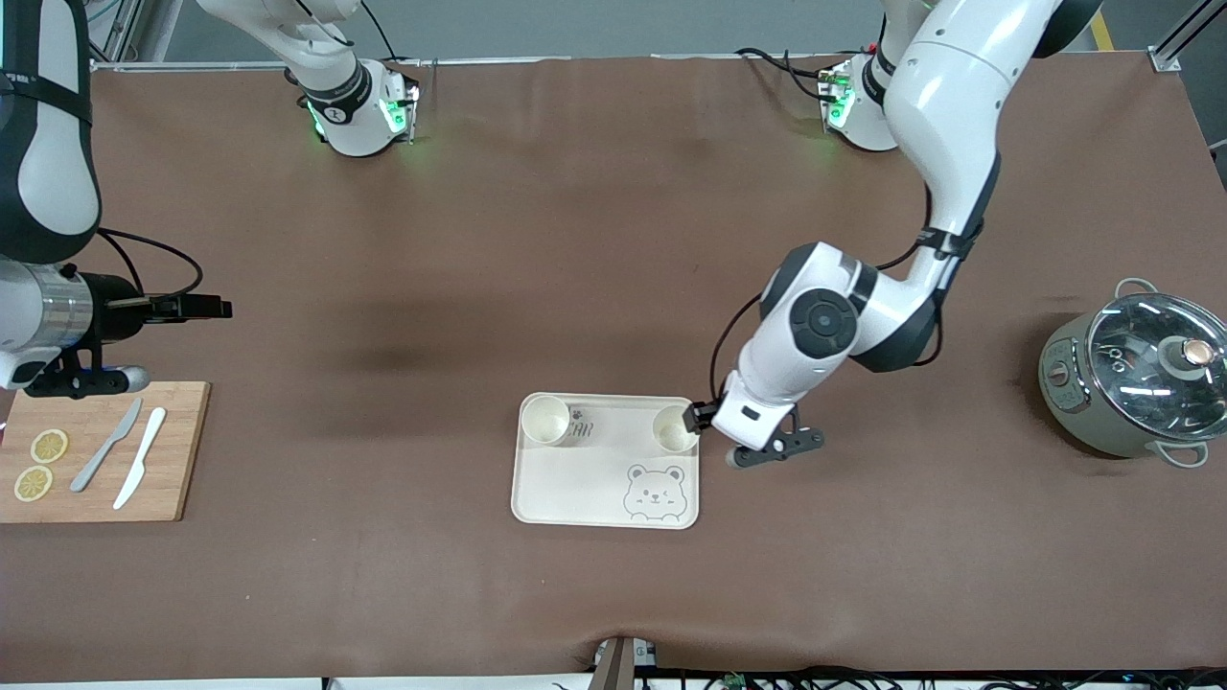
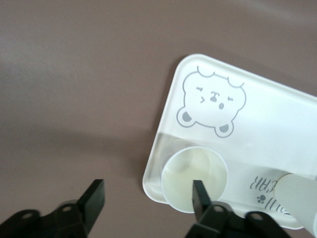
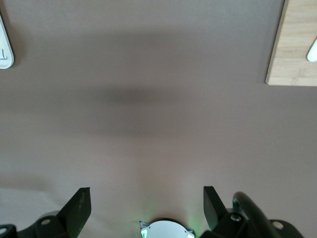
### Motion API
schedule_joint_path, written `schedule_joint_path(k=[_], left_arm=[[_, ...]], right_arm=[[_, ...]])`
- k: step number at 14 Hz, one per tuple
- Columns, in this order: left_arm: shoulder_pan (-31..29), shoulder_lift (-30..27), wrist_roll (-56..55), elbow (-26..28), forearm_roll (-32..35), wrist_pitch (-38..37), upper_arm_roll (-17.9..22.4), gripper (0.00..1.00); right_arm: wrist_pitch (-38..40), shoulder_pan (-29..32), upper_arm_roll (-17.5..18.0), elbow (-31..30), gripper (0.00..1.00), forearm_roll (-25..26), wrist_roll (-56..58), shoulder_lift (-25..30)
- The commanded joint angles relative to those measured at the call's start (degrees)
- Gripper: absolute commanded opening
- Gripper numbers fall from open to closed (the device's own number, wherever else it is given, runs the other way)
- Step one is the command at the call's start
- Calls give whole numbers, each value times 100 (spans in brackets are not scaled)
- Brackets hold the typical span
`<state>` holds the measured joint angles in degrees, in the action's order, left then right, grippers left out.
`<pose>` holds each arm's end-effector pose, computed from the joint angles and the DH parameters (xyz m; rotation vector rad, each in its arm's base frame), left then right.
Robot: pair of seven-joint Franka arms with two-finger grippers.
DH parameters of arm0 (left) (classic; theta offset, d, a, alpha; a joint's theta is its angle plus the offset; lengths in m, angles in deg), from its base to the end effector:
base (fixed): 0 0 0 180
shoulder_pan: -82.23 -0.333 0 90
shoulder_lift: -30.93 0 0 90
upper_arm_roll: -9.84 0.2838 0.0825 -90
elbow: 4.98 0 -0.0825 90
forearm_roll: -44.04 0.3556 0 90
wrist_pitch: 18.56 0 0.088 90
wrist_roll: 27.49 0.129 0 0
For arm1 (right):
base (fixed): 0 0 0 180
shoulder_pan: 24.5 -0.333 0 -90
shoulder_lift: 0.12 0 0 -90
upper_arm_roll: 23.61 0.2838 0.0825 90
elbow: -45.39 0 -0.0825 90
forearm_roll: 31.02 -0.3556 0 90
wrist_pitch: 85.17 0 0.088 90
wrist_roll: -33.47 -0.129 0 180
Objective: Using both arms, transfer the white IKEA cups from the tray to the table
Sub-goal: 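Lower the left gripper over a white cup while the right gripper starts reaching, then grasp one cup with the left gripper while the right gripper grasps the other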
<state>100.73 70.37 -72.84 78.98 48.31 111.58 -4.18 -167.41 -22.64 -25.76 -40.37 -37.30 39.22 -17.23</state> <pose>0.5974 -0.3452 0.2657 2.9614 0.3634 0.0754 0.5643 -0.0222 0.4302 -2.9668 -0.0372 0.5250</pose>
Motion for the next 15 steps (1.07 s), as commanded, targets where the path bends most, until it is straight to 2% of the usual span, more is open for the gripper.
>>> schedule_joint_path(k=[1, 5, 8, 12, 15], left_arm=[[206, 151, -351, -126, 415, -6, 49, 68], [268, 363, -475, -135, 680, -6, 40, 58], [294, 468, -484, -144, 671, 63, 40, 43], [320, 574, -484, -144, 671, 222, 40, 0], [251, 451, -458, -153, 680, 231, 40, 0]], right_arm=[[-72, -168, 13, 86, 100, -102, -448, -30], [-616, -730, 21, -160, 100, -163, -1679, -39], [-1082, -950, 21, -415, 100, -505, -2426, -48], [-1811, -1679, 13, -687, 100, -603, -3989, -284], [-2715, -2320, 13, -688, 100, -612, -5071, -670]])
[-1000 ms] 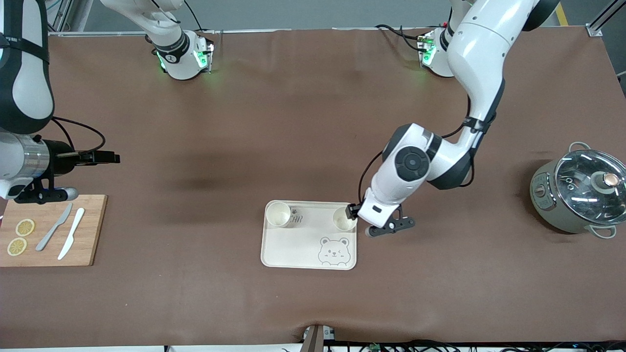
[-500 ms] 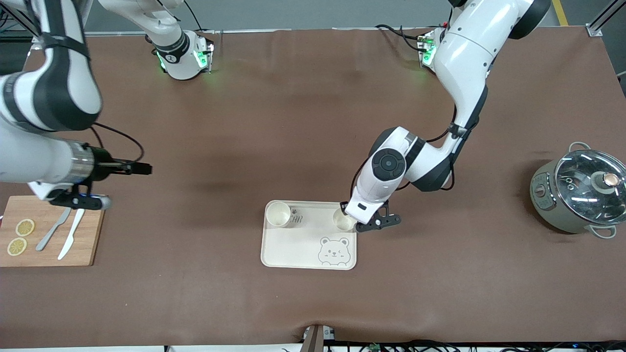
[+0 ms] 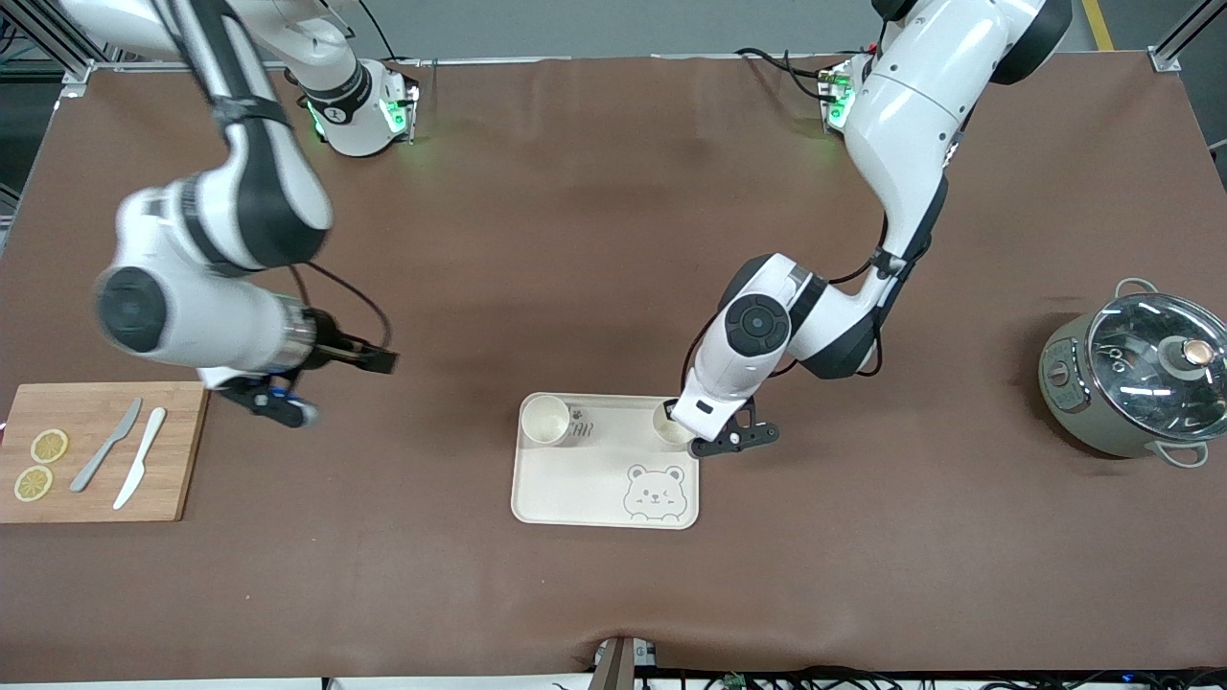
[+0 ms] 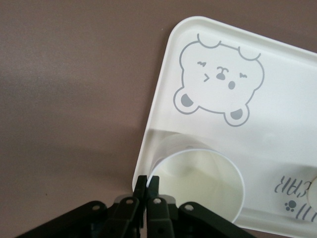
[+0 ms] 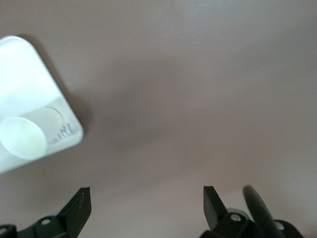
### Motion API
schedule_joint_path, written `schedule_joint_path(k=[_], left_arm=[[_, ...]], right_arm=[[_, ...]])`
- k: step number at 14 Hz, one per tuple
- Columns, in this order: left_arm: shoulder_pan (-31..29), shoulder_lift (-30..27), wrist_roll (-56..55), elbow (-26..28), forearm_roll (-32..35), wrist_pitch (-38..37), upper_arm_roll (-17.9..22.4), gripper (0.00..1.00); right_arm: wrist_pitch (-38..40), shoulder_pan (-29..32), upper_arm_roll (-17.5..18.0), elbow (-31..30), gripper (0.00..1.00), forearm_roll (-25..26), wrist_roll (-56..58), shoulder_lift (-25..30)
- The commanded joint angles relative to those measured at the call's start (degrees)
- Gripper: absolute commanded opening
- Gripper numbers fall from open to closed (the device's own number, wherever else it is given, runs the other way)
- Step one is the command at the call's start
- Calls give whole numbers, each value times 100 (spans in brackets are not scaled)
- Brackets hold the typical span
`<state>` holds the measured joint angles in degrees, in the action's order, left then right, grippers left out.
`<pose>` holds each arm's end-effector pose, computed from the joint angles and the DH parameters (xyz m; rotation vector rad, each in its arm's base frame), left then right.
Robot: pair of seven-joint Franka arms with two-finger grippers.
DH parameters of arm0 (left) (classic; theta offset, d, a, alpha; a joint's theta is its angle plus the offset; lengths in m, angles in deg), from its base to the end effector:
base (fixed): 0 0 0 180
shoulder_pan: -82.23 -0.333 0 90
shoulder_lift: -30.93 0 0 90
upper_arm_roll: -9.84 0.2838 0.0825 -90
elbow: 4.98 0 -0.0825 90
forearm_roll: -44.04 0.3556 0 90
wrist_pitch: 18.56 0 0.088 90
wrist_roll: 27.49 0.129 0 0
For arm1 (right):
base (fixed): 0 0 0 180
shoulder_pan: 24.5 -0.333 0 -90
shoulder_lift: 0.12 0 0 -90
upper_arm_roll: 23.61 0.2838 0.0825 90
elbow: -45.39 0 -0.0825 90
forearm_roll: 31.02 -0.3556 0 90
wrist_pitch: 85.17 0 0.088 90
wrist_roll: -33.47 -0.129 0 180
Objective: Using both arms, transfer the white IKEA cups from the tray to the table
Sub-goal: 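Grasp one cup with the left gripper while the right gripper grasps the other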
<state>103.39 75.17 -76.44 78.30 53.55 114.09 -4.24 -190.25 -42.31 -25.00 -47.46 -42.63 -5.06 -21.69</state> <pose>0.5827 -0.3711 0.2186 3.0182 0.3189 0.0898 0.5748 0.1920 0.3549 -2.9576 0.6828 0.3474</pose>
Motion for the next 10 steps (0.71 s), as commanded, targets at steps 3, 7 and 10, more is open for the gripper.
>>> schedule_joint_path(k=[3, 7, 10], left_arm=[[-120, -476, -80, -128, 148, -29, 150, 0], [-701, -1302, -9, -111, 174, -457, 98, 0], [-1025, -1584, 34, -50, 183, -1020, 133, 0]], right_arm=[[-1073, -600, -63, 57, 100, -87, -910, -488], [-1812, -847, -63, 74, 100, -78, -1384, -883], [-2418, -1110, -63, 83, 100, -78, -1805, -1191]])
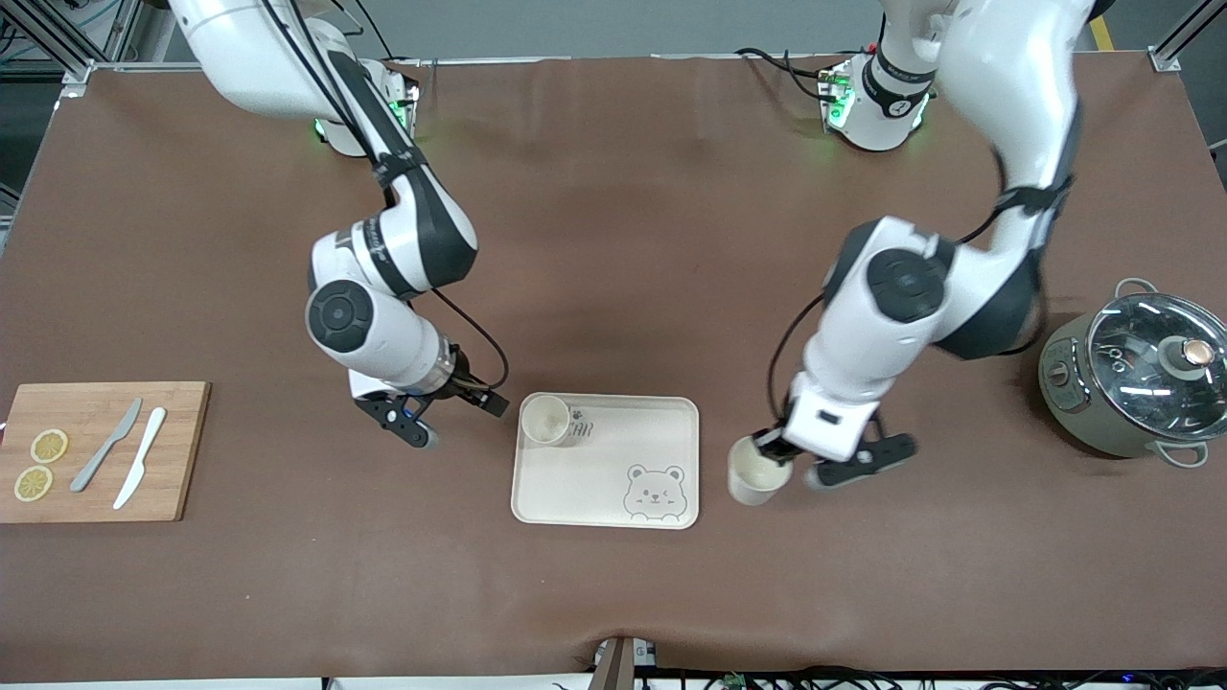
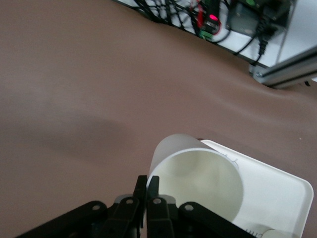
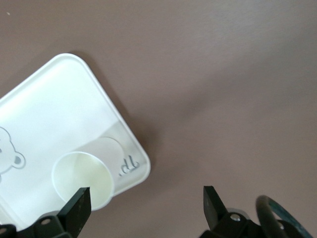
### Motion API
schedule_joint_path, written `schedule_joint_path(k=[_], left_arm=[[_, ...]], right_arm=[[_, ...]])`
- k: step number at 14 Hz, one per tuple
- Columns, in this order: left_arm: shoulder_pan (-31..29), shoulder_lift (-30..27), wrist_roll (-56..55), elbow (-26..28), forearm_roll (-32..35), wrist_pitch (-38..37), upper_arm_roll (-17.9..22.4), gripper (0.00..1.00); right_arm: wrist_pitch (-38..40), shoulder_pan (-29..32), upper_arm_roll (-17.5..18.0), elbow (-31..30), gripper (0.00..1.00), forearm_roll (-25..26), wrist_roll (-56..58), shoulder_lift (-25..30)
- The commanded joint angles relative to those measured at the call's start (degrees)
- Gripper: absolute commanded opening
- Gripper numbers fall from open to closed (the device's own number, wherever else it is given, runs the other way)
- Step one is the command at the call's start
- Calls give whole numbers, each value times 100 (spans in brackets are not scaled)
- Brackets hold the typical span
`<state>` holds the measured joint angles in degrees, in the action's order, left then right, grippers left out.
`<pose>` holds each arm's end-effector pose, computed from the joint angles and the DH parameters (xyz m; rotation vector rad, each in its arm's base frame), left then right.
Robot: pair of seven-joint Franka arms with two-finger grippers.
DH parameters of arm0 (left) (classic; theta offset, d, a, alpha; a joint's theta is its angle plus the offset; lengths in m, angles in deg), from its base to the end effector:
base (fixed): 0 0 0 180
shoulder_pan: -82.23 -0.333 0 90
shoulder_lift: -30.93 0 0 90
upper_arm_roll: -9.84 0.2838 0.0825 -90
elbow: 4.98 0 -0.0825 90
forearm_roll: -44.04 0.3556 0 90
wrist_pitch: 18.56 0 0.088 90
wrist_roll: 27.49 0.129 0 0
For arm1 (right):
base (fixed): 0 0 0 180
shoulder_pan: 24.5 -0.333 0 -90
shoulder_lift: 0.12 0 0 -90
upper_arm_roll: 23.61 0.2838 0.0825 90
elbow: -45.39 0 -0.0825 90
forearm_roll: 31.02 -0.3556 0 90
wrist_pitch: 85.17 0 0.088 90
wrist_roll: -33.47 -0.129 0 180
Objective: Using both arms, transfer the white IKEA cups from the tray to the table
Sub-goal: 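Grasp one cup with the left gripper while the right gripper grasps the other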
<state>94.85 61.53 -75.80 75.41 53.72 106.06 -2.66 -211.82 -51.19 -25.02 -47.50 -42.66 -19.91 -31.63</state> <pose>0.6418 -0.2612 0.3869 2.9565 0.5527 0.3439 0.5847 0.2893 0.2744 -2.8609 0.8925 0.0990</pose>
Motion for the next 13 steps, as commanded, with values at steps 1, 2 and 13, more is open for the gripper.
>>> schedule_joint_path(k=[1, 2, 13], left_arm=[[-277, -273, 66, 231, 156, -462, -25, 0], [-408, -317, 85, 231, 122, -656, -34, 0], [-1252, -783, 111, 1487, 77, -966, -113, 0]], right_arm=[[-386, -266, -61, 104, 100, -75, -409, -285], [-500, -327, -61, 113, 100, -75, -436, -364], [-879, -592, -61, 122, 0, -40, -436, -663]])
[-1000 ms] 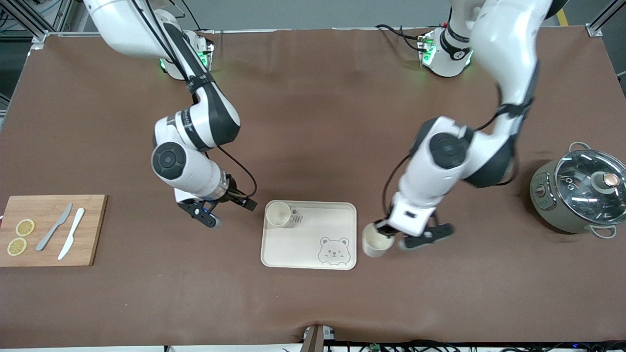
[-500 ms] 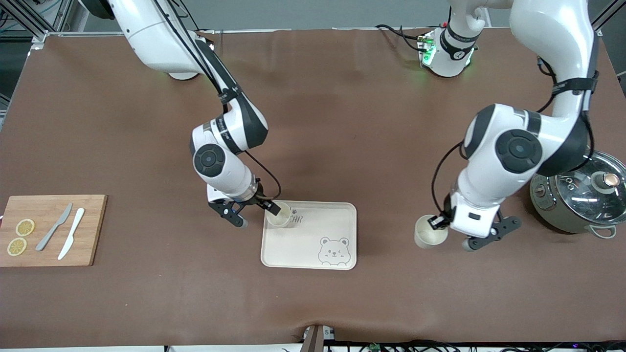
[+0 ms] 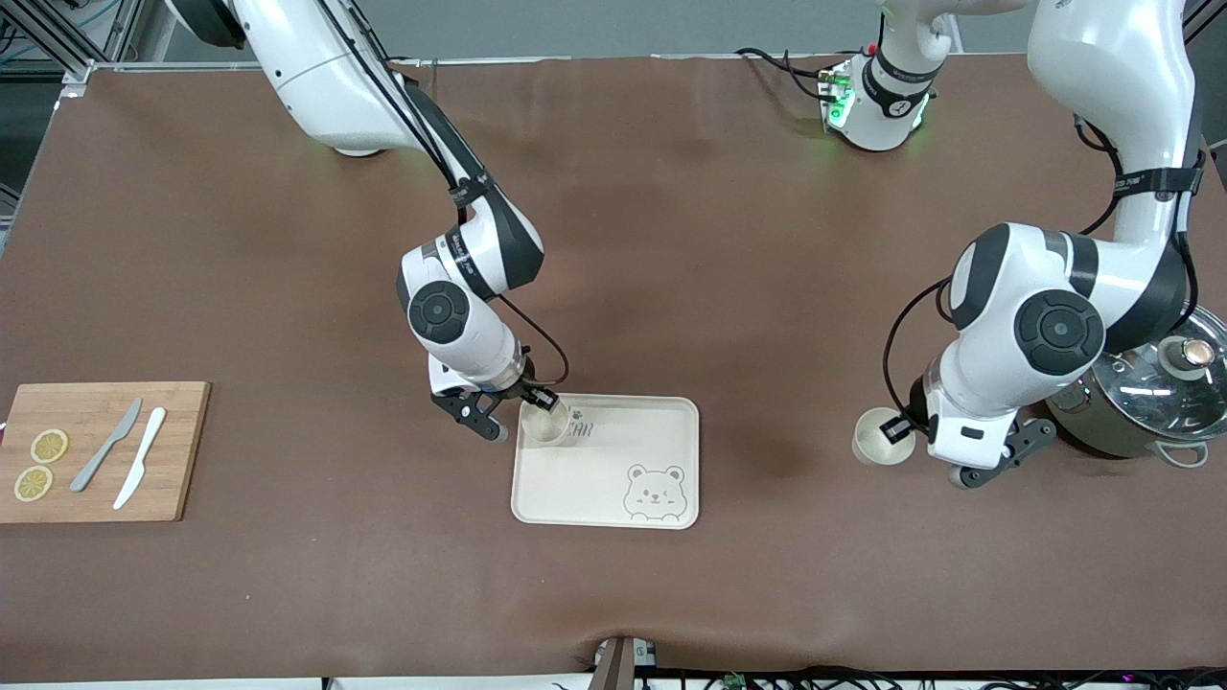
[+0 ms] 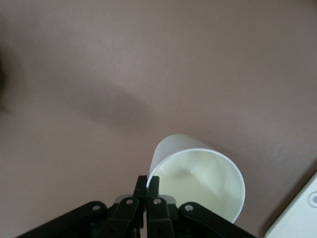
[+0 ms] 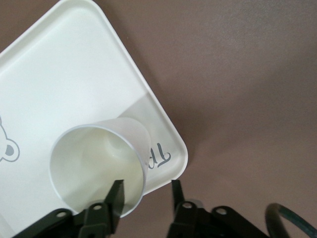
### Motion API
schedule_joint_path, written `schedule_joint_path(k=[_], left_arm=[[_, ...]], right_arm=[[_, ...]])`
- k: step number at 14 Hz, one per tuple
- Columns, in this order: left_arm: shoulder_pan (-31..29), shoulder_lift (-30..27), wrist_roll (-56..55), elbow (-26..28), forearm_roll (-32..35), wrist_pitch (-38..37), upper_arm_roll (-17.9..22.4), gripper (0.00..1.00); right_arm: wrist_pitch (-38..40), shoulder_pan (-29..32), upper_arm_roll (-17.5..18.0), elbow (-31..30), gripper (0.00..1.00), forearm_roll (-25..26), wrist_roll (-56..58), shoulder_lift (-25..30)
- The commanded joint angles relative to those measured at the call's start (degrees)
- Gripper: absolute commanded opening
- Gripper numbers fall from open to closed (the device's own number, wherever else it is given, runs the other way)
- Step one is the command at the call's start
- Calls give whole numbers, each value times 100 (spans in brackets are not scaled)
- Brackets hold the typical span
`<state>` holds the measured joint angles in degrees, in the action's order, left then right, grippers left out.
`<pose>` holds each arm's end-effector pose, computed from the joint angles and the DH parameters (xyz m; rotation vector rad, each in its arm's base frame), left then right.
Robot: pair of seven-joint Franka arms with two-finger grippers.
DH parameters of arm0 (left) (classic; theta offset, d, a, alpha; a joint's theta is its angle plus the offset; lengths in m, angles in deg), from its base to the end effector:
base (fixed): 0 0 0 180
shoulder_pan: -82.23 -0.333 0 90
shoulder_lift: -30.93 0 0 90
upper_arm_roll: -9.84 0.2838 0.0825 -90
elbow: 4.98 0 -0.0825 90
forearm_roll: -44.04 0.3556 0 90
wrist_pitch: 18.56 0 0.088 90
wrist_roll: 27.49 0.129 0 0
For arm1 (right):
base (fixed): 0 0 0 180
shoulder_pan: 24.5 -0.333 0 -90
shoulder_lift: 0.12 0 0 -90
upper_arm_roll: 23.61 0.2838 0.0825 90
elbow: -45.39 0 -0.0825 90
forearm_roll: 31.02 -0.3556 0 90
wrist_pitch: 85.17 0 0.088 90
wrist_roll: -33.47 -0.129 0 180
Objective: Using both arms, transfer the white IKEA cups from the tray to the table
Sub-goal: 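Carry the cups off the tray, each gripper moving its cup outward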
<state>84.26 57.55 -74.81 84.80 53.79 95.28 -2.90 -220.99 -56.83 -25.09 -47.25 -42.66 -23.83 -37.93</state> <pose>0.6246 -0.1345 0.3387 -2.9754 -0.7882 -0.0020 0.5658 0.3463 0.2190 -2.8497 0.8732 0.0367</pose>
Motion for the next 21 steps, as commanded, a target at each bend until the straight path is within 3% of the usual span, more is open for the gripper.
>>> schedule_joint_path(k=[1, 8, 11, 14, 15, 17, 18, 19, 21], left_arm=[[-264, -368, 13, 627, 71, 121, -89, 0], [-739, -377, 161, 1796, 141, 1289, -89, 0], [-932, -385, 459, 2008, 142, 1554, -89, 0], [-1134, -394, 610, 2078, 142, 1545, -89, 0], [-1135, -420, 654, 2156, 141, 1536, -98, 14], [-1135, -421, 663, 2184, 141, 1518, -98, 30], [-1135, -403, 689, 2184, 141, 1518, -98, 55], [-1126, -403, 724, 2166, 141, 1518, -98, 95], [-1126, -490, 768, 2079, 141, 1510, -98, 100]], right_arm=[[73, 7, -53, 132, 0, -40, -18, -17], [1618, 376, -88, 590, 0, 4, 244, 307], [2182, 841, -89, 231, 0, 39, 1306, 825], [2095, 1315, -97, -638, 0, 100, 2369, 1432], [2077, 1465, -97, -815, 0, 205, 2669, 1573], [2068, 1667, -97, -1141, 0, 381, 3048, 1793], [2007, 1808, -97, -1316, 0, 512, 3293, 1890], [1894, 1957, -97, -1527, 0, 566, 3574, 2004], [1683, 2290, -97, -1949, 0, 697, 4285, 2215]])
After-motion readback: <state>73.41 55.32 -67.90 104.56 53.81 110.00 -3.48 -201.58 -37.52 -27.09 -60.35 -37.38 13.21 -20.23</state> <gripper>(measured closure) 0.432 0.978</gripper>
